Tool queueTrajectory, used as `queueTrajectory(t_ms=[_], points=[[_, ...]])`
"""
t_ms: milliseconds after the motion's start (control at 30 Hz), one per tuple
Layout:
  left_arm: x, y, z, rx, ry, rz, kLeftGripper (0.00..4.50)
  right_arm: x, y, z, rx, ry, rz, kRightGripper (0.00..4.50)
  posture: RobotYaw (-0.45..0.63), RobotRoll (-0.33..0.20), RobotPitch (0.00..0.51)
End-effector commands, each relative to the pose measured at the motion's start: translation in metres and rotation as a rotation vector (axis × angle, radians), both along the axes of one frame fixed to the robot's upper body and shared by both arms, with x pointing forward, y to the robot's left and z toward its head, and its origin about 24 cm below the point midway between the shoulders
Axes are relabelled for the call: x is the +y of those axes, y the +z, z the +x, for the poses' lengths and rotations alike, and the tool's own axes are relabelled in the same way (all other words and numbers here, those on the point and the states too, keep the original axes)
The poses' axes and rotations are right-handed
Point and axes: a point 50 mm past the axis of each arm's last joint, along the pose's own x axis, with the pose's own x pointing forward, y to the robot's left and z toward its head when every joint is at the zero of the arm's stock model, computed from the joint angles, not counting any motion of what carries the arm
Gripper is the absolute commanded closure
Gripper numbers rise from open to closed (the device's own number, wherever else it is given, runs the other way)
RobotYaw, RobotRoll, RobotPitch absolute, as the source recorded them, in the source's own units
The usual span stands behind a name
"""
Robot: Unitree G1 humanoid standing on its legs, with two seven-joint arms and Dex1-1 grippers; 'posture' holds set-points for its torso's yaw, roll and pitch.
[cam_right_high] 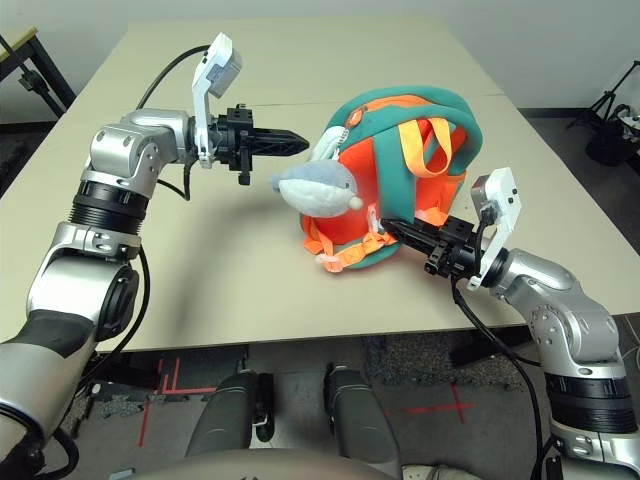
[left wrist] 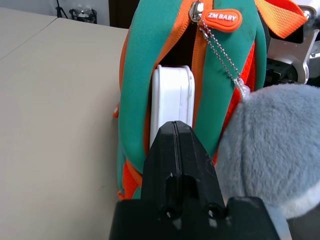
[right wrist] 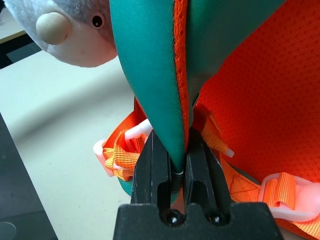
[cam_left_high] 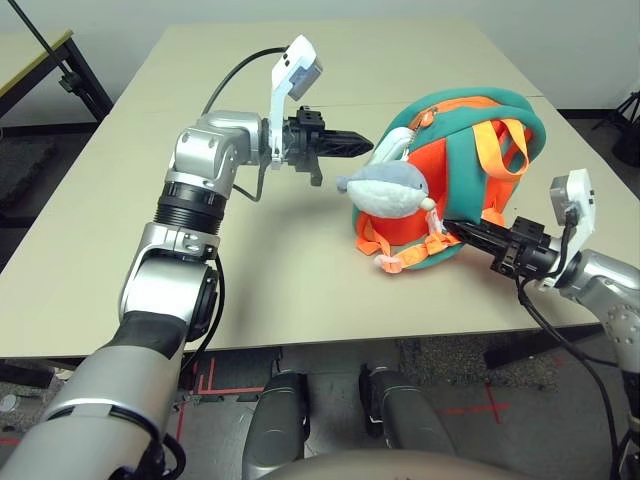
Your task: Put the pencil case into the backpack and zip it.
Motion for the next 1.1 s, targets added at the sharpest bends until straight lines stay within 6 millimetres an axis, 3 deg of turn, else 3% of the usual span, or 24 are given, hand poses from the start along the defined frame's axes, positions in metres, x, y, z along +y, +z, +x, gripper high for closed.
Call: queueTrajectory(t_ms=[33,600,733,867,1100], points=[[-0.004,-0.004,0.001,0.005,-0.003,0.004,4.50,-0.002,-0.001,-0.002,0.010,-0.016,-0.005,4.49,0.03,0.000,0.107],[-0.037,-0.046,0.001,0.070,0.002,0.033,4.50,0.002,-0.004,-0.006,0.002,-0.029,0.015,4.49,0.01,0.000,0.106],[-0.029,-0.037,0.005,0.047,0.024,0.013,4.50,0.001,-0.004,-0.008,0.002,-0.034,0.015,4.49,0.00,0.000,0.106],[-0.008,-0.008,0.012,-0.017,0.068,-0.034,3.51,-0.001,-0.004,-0.008,0.005,-0.037,0.011,4.49,0.00,0.000,0.106],[0.019,0.036,0.003,-0.116,0.040,-0.067,0.82,0.000,-0.004,-0.003,0.006,-0.021,0.006,4.49,0.04,0.000,0.107]])
